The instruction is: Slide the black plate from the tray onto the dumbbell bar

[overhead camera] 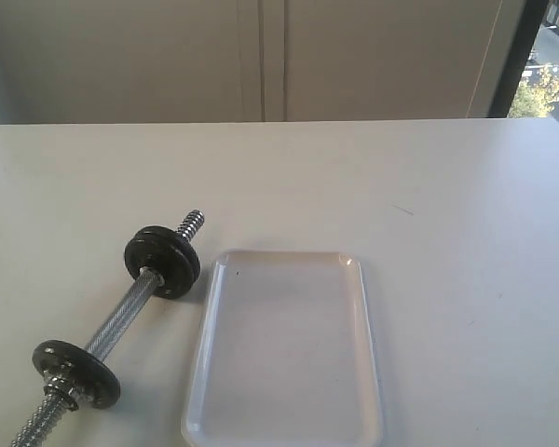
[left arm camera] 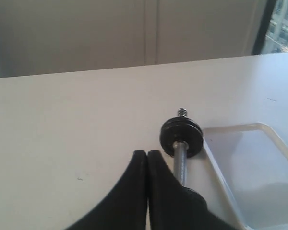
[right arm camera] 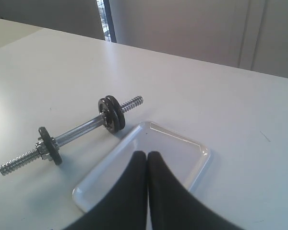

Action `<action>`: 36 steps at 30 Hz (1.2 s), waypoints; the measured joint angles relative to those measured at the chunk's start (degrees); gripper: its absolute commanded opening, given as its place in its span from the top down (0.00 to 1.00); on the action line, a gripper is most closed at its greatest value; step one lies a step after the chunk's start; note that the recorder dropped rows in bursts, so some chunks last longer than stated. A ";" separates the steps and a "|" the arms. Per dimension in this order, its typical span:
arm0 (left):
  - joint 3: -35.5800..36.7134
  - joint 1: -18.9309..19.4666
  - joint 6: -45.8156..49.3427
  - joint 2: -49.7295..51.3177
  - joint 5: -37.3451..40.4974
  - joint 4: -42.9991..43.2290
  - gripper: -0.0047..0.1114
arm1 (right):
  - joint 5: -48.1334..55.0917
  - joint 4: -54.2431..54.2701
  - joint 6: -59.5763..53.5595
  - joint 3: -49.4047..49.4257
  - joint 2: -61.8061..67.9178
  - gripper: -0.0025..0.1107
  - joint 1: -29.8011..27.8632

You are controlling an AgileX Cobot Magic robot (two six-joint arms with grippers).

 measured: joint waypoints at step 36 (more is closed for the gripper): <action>41.62 8.12 3.77 -0.63 -33.32 1.37 0.96 | 0.00 0.00 0.00 0.00 -0.09 0.98 0.00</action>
